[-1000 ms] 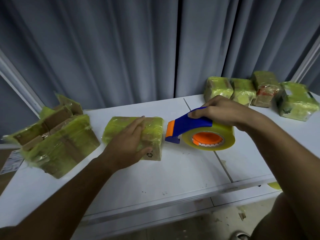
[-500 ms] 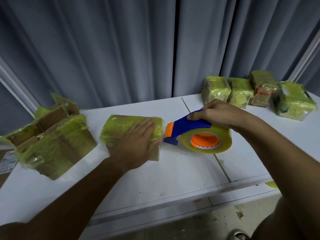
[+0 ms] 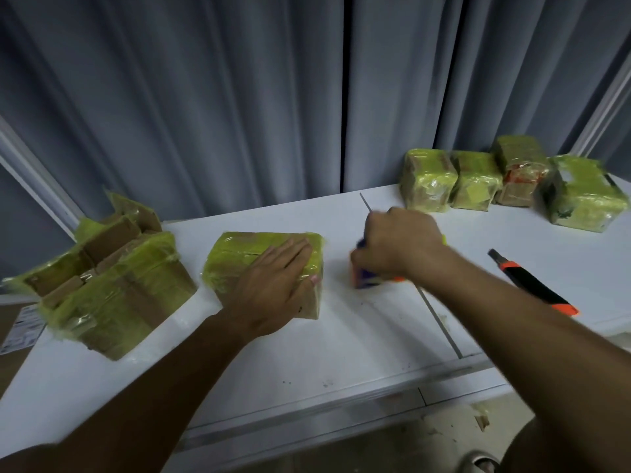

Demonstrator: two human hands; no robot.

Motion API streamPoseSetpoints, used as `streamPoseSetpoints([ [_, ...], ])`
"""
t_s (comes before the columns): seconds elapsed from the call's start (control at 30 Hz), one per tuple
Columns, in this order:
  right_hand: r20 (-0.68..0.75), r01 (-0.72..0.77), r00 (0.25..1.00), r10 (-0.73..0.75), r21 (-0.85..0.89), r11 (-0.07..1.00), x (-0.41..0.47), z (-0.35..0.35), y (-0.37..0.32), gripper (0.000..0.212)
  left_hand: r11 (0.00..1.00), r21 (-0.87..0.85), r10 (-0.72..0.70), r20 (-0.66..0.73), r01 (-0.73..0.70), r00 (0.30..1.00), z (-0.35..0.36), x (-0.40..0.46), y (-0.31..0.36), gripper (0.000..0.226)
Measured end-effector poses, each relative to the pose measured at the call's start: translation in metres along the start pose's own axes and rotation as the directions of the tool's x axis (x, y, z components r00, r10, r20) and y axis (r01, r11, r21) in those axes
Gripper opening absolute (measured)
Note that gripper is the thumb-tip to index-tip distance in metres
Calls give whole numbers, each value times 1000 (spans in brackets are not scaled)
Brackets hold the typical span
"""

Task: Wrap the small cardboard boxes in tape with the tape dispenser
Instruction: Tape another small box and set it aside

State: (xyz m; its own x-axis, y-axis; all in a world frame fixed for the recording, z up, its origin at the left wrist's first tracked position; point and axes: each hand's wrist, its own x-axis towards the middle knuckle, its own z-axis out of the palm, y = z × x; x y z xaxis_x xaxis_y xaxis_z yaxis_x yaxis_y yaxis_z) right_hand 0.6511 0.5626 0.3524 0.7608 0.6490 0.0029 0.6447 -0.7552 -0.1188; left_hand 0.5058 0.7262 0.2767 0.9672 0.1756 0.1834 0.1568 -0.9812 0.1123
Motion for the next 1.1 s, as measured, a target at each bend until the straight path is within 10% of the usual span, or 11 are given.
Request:
streamPoseSetpoints([
  [0.13,-3,-49,999,49,116,992,9,1,3,42,999,-12,-35,27,35,999,-5,-1,2,100],
  [0.57,-27,-41,998,48,218,975,7,5,3,40,936,-272,-293,-263,221,919,7,18,17,23],
  [1.1,-85,-29,995,51,240,970,-5,-6,28,42,867,-488,-210,-172,102,962,5,15,20,17],
])
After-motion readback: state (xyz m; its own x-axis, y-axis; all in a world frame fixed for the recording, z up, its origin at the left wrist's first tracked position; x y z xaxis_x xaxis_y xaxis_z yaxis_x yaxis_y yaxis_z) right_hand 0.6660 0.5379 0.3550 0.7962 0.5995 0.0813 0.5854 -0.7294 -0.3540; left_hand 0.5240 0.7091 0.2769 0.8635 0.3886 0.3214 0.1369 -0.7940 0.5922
